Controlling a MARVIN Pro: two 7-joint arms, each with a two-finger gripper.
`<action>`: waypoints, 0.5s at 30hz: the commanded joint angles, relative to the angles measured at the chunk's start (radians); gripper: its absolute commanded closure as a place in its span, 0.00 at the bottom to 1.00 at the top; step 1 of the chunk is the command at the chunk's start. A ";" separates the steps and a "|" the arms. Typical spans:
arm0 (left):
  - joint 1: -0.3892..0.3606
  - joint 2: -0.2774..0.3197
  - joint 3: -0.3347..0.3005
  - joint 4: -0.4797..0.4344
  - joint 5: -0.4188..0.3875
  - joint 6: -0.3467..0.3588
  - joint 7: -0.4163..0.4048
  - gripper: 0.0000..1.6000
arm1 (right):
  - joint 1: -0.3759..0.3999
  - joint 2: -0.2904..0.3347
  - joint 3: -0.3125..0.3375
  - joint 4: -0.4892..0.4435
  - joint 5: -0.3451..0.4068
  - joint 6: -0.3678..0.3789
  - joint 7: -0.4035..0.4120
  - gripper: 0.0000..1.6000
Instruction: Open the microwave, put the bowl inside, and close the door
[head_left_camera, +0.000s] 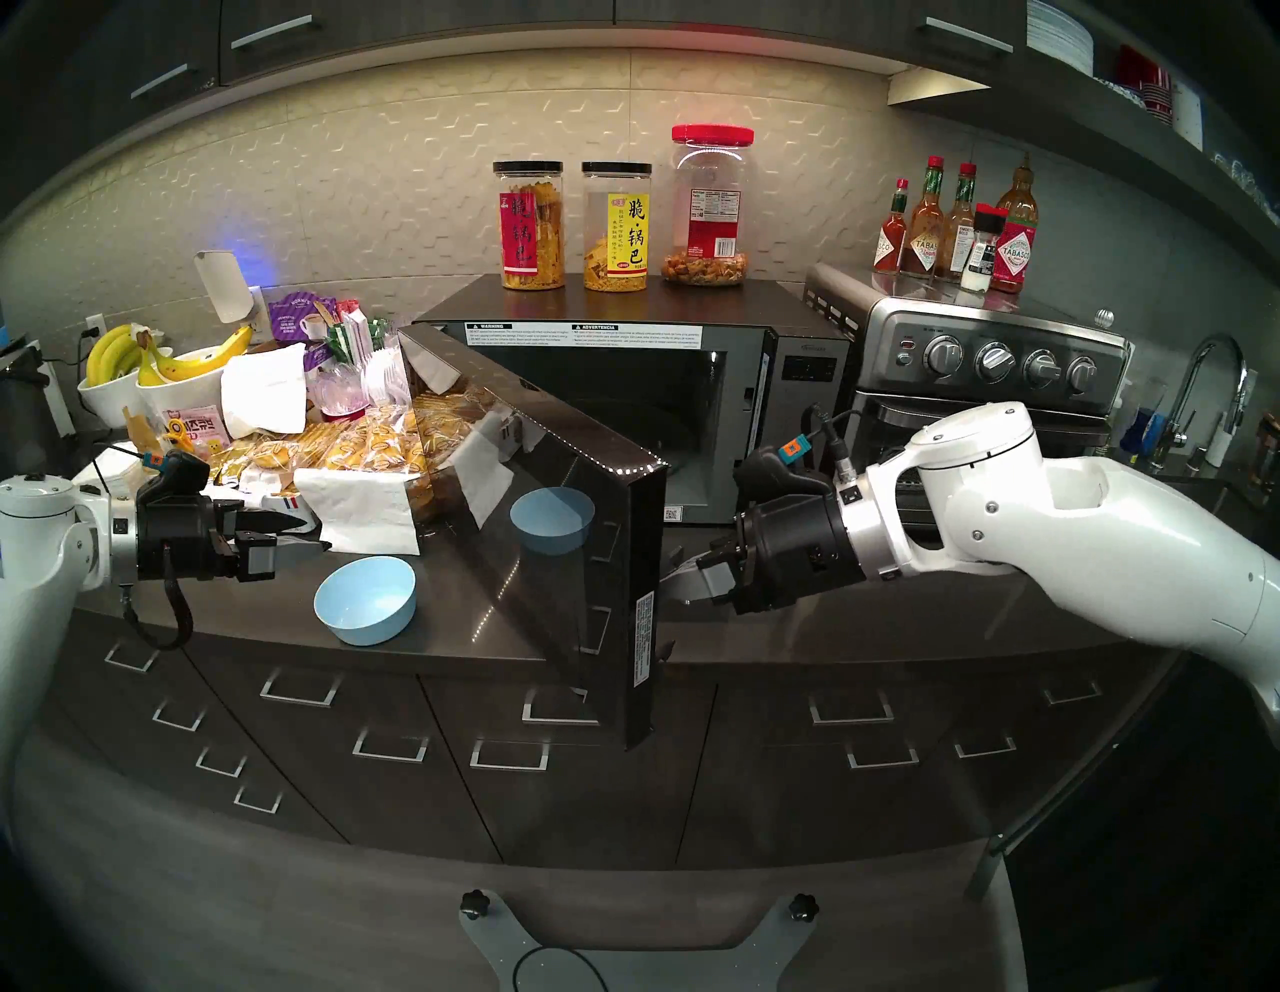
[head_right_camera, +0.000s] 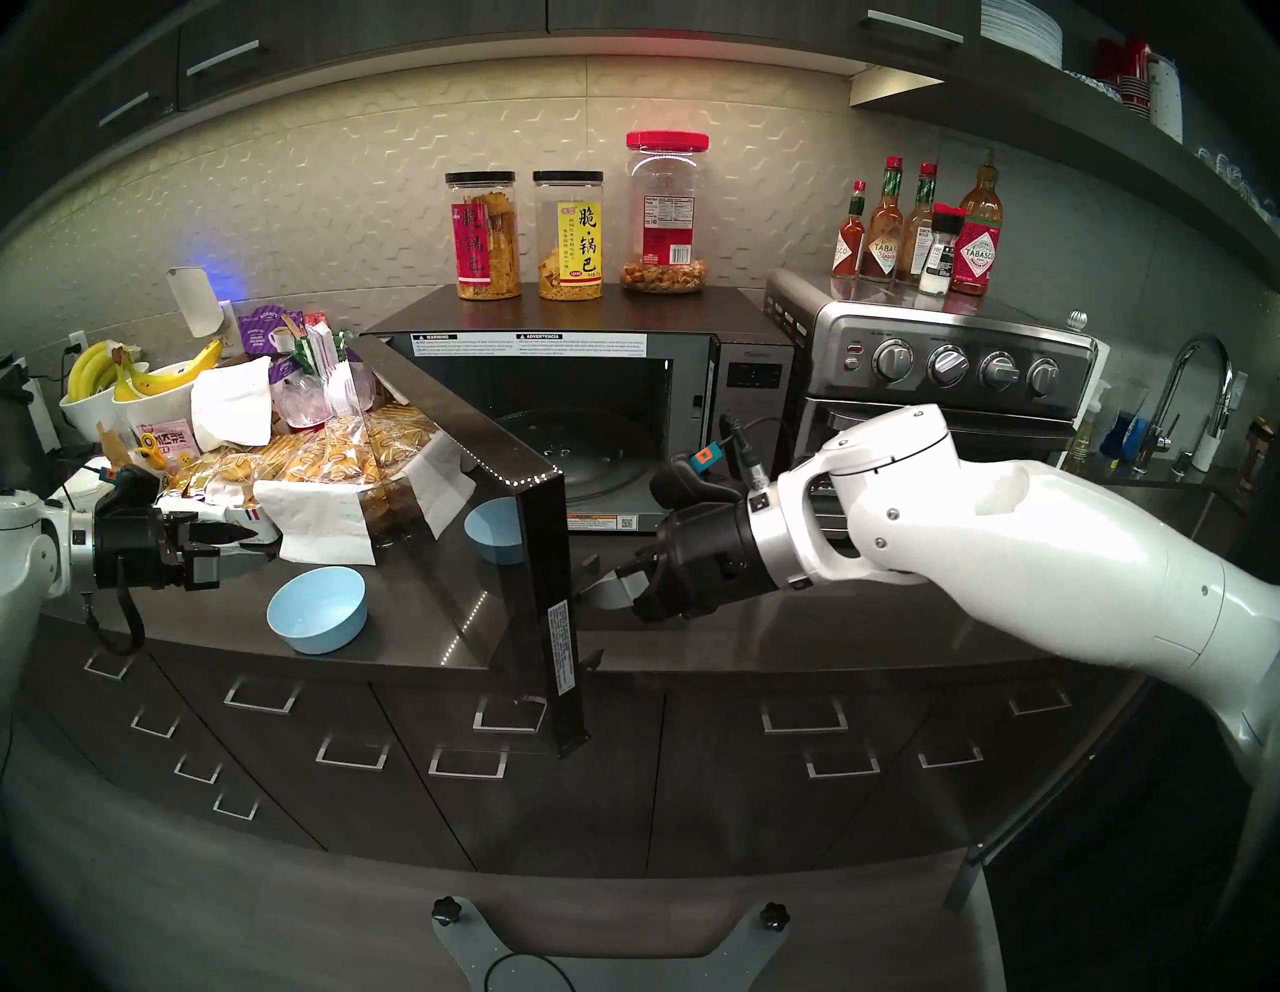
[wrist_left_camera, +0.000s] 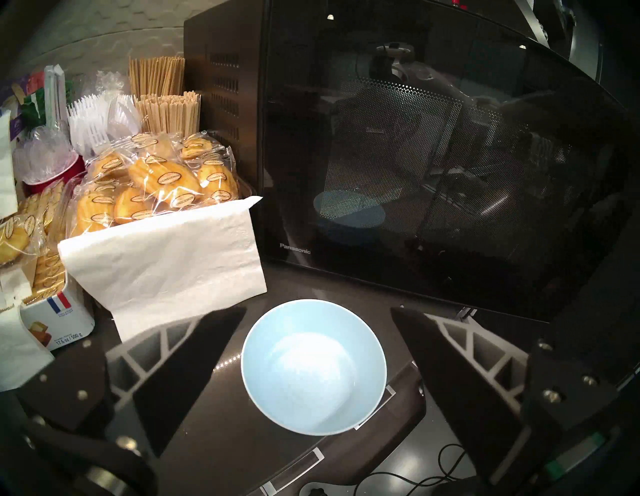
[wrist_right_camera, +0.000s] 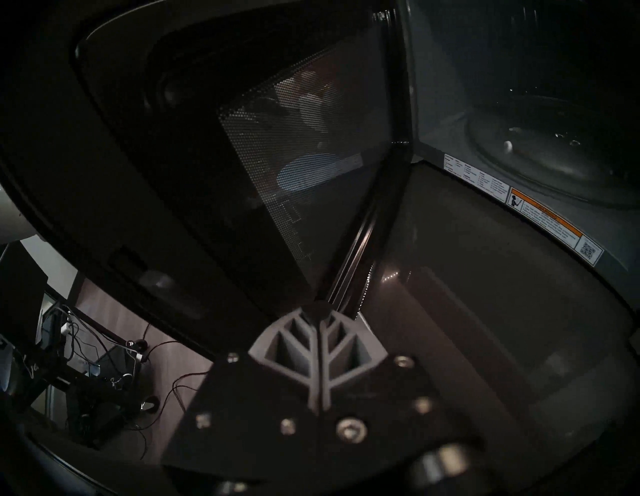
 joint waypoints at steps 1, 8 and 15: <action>-0.006 0.004 -0.016 -0.006 -0.002 0.001 0.001 0.00 | 0.028 0.009 0.012 0.052 -0.022 0.012 0.088 1.00; -0.005 0.004 -0.016 -0.006 -0.002 0.001 0.001 0.00 | 0.024 0.001 0.011 0.063 -0.050 0.013 0.124 1.00; -0.006 0.004 -0.016 -0.006 -0.002 0.001 0.001 0.00 | 0.018 -0.005 0.014 0.058 -0.049 0.012 0.129 1.00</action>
